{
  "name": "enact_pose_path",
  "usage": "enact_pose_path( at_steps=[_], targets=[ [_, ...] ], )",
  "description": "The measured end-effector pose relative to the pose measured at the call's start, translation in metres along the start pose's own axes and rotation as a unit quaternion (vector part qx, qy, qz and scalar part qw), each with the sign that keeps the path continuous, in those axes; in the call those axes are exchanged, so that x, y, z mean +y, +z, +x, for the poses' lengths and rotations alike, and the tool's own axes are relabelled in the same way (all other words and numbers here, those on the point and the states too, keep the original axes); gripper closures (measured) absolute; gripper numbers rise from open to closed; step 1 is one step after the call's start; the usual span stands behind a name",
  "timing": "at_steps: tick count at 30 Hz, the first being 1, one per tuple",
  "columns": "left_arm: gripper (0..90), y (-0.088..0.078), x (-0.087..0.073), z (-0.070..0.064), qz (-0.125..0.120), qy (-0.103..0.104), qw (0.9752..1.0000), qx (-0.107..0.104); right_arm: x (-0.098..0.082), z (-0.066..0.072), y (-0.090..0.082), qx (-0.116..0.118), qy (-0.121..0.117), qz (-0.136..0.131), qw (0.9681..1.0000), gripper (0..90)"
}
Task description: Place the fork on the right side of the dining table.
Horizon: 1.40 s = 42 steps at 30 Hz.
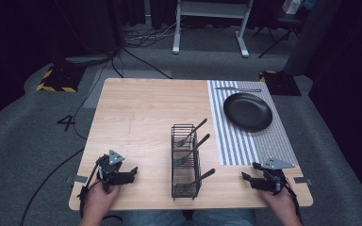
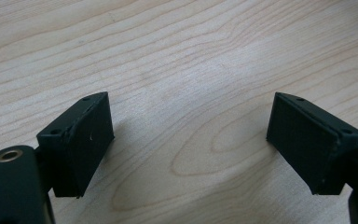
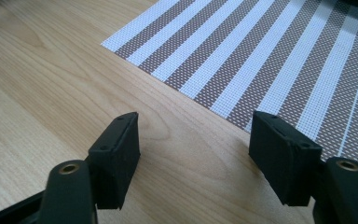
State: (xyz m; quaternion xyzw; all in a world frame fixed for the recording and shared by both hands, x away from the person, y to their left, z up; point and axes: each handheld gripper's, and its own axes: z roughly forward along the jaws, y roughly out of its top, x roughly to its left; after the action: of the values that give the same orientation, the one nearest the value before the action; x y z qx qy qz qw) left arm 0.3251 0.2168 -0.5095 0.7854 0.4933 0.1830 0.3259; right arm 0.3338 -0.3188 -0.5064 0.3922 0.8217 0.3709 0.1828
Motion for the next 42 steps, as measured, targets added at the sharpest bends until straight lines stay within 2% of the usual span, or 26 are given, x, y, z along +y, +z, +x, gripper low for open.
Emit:
enact_pose_path(
  at_steps=[16, 24, 30, 31, 37, 38, 42],
  targets=[
    [14.7, 0.000, 0.000, 0.000, 0.000, 0.000, 1.0000, 0.000, 0.023, 0.013, -0.019, 0.037, -0.004, 0.002, 0.9993, 38.4],
    [14.7, 0.000, 0.000, 0.000, 0.000, 0.000, 1.0000, 0.000, 0.038, 0.022, -0.038, 0.051, -0.007, -0.018, 0.9985, 38.4],
    [14.7, 0.000, 0.000, 0.000, 0.000, 0.000, 1.0000, 0.001, 0.047, 0.031, -0.047, 0.074, -0.011, -0.026, 0.9969, 38.6],
    [14.7, 0.000, 0.000, 0.000, 0.000, 0.000, 1.0000, 0.001, 0.052, 0.037, -0.051, 0.081, -0.018, -0.026, 0.9962, 38.8],
    [14.7, 0.000, 0.000, 0.000, 0.000, 0.000, 1.0000, 0.001, 0.064, 0.048, -0.059, 0.091, -0.038, -0.036, 0.9945, 39.1],
    [14.7, 0.000, 0.000, 0.000, 0.000, 0.000, 1.0000, 0.001, 0.070, 0.051, -0.060, 0.099, -0.041, -0.039, 0.9934, 39.2],
    [14.7, 0.000, 0.000, 0.000, 0.000, -0.001, 1.0000, 0.000, 0.077, 0.055, -0.063, 0.110, -0.044, -0.041, 0.9921, 39.3]
  ],
)
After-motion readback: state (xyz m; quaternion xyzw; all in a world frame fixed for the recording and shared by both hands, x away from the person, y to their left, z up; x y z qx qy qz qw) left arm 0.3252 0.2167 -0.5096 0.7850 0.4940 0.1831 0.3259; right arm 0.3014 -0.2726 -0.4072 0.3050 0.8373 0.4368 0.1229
